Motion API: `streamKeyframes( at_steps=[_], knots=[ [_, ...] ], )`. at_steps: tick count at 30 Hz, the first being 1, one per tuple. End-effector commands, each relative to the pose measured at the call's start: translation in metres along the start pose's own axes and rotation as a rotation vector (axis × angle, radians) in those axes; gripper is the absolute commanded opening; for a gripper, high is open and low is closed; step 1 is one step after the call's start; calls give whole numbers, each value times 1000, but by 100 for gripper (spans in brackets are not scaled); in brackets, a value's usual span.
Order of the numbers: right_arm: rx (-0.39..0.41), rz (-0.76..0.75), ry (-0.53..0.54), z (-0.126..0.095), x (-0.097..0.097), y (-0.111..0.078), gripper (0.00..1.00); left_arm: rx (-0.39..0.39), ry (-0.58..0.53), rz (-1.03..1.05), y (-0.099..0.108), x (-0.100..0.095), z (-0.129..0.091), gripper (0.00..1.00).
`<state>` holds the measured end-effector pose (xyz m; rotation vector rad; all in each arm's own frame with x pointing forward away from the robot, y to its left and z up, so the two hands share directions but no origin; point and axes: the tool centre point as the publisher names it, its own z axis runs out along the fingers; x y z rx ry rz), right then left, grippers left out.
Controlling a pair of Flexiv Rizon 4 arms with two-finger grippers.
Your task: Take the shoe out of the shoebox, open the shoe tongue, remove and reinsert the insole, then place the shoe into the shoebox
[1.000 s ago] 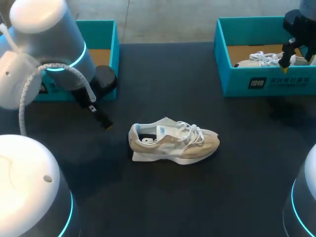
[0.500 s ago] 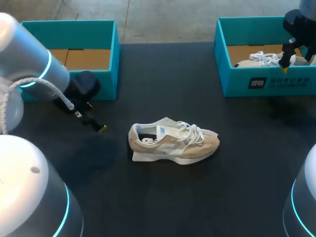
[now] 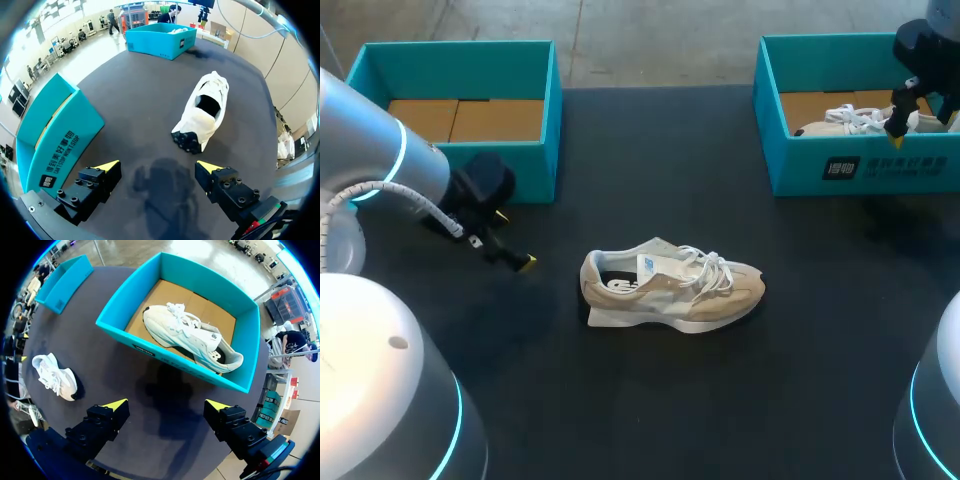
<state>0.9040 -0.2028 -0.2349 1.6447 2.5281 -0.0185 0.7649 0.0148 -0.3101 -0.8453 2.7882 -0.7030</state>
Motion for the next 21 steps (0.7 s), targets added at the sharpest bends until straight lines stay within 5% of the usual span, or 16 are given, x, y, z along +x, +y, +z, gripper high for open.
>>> streamKeyframes(
  at_steps=[1, 10, 21],
  knots=[
    [-1, 0, -1, 0, 0, -1, 100, 85, -24, 47, 6, -3, 6, 100],
    [-1, 0, -1, 0, 0, -1, 100, 121, 41, 107, 9, -15, 16, 100],
    [-1, 0, -1, 0, 0, -1, 100, 269, 166, 261, 22, -10, 7, 100]
  ],
)
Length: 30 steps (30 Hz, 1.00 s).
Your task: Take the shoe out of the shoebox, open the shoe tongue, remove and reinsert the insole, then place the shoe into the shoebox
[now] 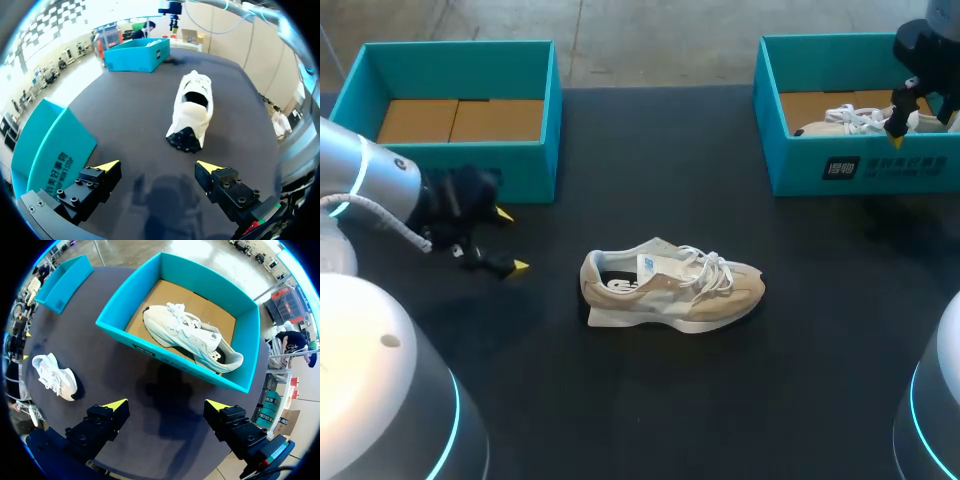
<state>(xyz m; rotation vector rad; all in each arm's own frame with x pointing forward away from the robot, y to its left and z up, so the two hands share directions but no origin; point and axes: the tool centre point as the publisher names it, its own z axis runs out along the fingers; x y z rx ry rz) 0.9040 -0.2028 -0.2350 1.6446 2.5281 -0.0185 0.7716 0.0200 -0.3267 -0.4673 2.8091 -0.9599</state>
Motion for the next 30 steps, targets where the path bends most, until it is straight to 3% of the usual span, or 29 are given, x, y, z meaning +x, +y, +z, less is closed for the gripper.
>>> streamKeyframes(
  at_steps=[1, 3, 8, 30],
  knots=[
    [-1, 0, -1, 0, 0, -1, 100, 130, 41, 45, 13, 3, -10, 100],
    [-1, 0, -1, 0, 0, -1, 100, 179, 112, 31, 13, 3, -15, 100],
    [-1, 0, -1, 0, 0, -1, 100, 273, 61, 13, 1, 4, -25, 100],
    [-1, 0, -1, 0, 0, -1, 100, 277, 43, 19, 0, 6, -25, 100]
  ],
)
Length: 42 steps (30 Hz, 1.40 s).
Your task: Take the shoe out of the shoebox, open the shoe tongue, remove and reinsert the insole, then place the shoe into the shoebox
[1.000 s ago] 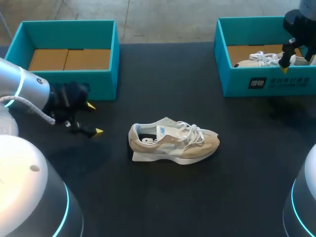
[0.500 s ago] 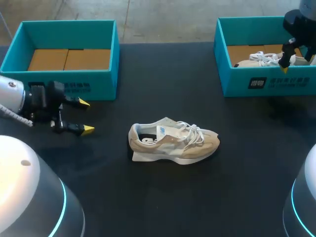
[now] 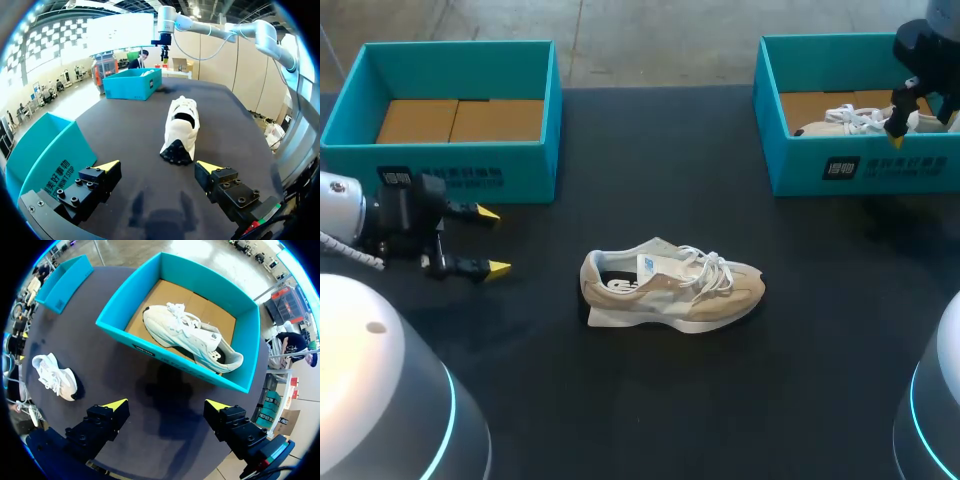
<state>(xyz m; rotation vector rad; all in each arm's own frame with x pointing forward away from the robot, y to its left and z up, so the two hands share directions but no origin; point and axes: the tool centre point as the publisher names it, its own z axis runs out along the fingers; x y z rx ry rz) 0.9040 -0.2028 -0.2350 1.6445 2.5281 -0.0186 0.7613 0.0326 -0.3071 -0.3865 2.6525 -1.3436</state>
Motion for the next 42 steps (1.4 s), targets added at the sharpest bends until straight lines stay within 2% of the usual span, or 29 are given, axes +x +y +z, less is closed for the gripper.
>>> streamKeyframes(
  at_steps=[1, 3, 9, 19, 34, 36, 38, 40, 42],
  knots=[
    [-1, 0, -1, 0, 0, -1, 100, 0, -1, 1, 0, 1, -1, 100],
    [-1, 0, -1, 0, 0, -1, 100, 12, 3, 5, 0, 0, 2, 100],
    [-1, 0, -1, 0, 0, -1, 100, 109, 123, 1, -8, 7, 7, 100],
    [-1, 0, -1, 0, 0, -1, 100, 117, 189, 156, 15, 19, 15, 100],
    [-1, 0, -1, 0, 0, -1, 100, 117, 189, 156, 15, 19, 15, 100],
    [-1, 0, -1, 0, 0, -1, 100, 169, 210, 223, 15, 24, 21, 100],
    [-1, 0, -1, 0, 0, -1, 100, 175, 192, 352, 18, 31, 30, 100],
    [-1, 0, -1, 0, 0, -1, 100, 201, 214, 373, 20, 37, 39, 100],
    [-1, 0, -1, 0, 0, -1, 100, 192, 219, 395, 22, 42, 48, 100]
  ],
)
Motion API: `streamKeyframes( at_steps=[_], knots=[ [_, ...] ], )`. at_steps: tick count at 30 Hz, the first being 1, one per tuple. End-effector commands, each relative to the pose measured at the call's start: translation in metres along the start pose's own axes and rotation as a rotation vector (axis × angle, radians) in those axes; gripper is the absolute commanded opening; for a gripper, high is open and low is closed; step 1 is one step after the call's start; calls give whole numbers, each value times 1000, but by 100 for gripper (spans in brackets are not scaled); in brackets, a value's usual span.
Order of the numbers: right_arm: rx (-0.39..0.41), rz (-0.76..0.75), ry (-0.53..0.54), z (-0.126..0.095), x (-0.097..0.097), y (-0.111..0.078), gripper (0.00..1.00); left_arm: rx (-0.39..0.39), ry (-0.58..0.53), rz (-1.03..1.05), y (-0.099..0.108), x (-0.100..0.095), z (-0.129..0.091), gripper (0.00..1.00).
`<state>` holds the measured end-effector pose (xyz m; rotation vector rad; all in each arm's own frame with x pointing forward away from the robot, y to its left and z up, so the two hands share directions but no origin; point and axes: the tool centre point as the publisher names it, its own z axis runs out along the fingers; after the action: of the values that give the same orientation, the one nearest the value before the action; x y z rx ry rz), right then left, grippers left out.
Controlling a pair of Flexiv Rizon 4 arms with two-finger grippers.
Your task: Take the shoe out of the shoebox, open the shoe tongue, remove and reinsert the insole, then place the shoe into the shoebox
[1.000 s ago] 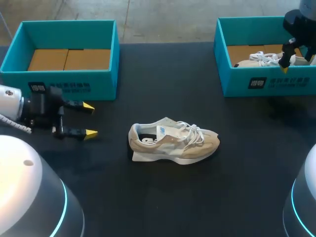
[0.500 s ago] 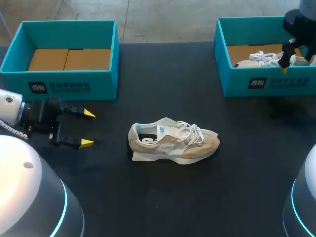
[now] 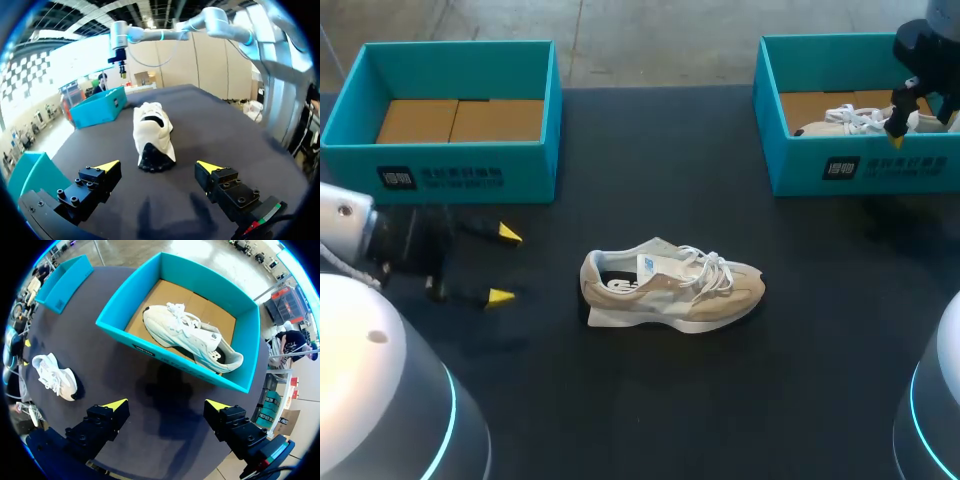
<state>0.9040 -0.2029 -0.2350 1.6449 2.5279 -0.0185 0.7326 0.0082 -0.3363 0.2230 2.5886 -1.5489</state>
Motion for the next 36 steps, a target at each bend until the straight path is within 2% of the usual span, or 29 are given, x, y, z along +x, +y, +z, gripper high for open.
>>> streamKeyframes(
  at_steps=[1, 5, 7, 18, 36],
  knots=[
    [-1, 0, -1, 0, 0, -1, 100, 26, 12, 85, 9, 7, 23, 100],
    [-1, 0, -1, 0, 0, -1, 100, 46, 34, 84, 16, 8, 41, 100],
    [-1, 0, -1, 0, 0, -1, 100, 21, 31, 74, 19, 8, 50, 100],
    [-1, 0, -1, 0, 0, -1, 100, 7, 59, -73, 15, 11, 84, 100],
    [-1, 0, -1, 0, 0, -1, 100, -34, 70, -165, 10, 3, 117, 100]
  ],
)
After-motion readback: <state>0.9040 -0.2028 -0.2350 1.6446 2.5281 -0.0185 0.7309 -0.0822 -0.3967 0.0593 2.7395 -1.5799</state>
